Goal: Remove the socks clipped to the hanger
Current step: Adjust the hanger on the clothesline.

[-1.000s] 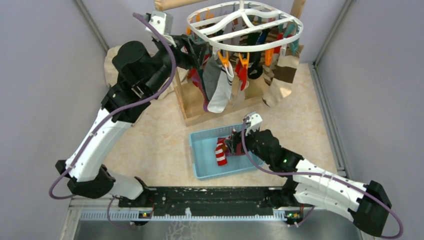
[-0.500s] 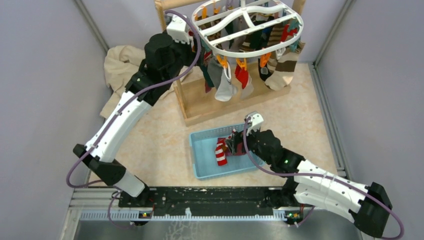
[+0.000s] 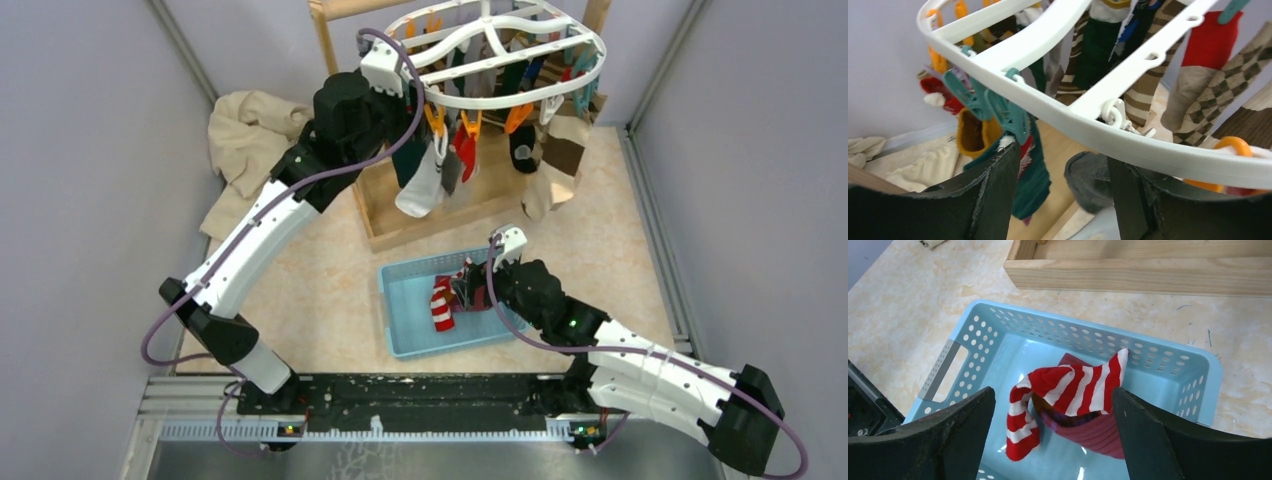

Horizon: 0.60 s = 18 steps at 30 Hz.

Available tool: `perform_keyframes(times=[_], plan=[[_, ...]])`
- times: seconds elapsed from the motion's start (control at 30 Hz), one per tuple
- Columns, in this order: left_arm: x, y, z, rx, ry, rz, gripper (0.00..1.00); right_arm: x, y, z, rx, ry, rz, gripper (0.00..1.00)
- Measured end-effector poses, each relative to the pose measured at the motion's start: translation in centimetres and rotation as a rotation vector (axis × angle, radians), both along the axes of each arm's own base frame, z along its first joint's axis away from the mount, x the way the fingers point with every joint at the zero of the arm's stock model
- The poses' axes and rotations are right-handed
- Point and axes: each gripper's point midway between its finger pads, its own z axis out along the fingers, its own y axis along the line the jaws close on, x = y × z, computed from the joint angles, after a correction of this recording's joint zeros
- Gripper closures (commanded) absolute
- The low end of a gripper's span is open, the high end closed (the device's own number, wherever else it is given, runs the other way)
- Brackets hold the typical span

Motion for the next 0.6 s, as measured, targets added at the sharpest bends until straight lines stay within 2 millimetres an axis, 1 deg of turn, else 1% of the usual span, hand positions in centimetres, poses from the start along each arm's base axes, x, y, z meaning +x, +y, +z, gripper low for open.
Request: perform_keyframes(times=[0.13, 0.3, 0.43, 0.6], plan=[[-1.2, -1.7, 0.4, -0.012, -0.010, -0.044, 0.31, 0.0, 0.0, 0.0, 0.000, 0.000, 0.000, 0.13], [-2.1, -3.7, 0.6, -0.020, -0.018, -0.090, 0.31, 0.0, 0.0, 0.0, 0.001, -0.001, 0.000, 0.13], [-2.7, -6.1, 0.4, -0.019, -0.017, -0.131, 0.31, 0.0, 0.0, 0.0, 0.001, -0.001, 0.000, 0.13], [-4.1, -9.3, -0.1, -0.012, -0.009, -0.193, 0.32, 0.0, 0.0, 0.0, -0.001, 0.000, 0.000, 0.13]])
